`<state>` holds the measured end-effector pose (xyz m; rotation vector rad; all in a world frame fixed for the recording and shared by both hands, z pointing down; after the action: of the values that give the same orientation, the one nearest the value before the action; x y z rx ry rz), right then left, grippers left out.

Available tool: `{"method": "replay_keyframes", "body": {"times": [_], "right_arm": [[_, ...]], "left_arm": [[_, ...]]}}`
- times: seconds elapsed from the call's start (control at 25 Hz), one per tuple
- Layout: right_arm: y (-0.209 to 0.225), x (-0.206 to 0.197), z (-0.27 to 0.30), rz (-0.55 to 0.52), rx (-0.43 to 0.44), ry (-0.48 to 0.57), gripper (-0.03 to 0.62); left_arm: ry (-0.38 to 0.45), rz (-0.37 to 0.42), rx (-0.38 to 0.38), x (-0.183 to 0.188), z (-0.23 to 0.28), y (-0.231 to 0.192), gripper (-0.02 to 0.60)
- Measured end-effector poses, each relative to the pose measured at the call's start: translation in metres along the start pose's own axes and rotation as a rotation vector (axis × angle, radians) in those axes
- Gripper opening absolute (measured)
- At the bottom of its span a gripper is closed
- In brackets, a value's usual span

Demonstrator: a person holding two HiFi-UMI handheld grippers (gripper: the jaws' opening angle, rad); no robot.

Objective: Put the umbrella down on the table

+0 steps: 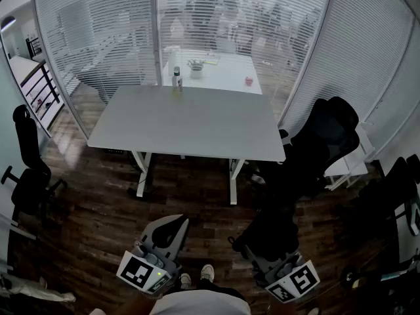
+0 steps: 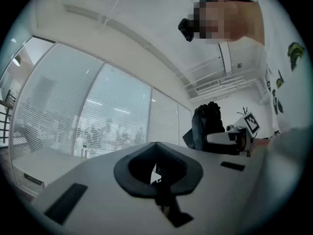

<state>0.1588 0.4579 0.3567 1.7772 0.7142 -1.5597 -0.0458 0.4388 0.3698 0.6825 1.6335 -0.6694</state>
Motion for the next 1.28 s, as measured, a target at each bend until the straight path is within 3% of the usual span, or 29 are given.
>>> {"method": "replay_keyframes", "body": {"times": [0.76,1.28], "right_arm": [[0.075,0.009,-0.003,-0.029,0.020,0.010,0.268],[0.103,0.009,0.068,-0.012,0.038,0.000,0.268]], "left_arm": [[0.011,-0.024,0.023,-0.019,0.075,0.020,0.011],[0.017,-0.025,0.044,-0.020,0.108,-0.047,0.011]]}}
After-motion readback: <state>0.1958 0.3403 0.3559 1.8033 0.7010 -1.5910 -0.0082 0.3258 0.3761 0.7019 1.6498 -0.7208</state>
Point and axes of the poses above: the fingertips, and each gripper's own axes: z forward along the fingers, y to its right, x out of its top, the point moved 4 cm from there along -z, backward along the fingers, and after that the axes turned 3 degrees about -x, right-handed, at the moved point
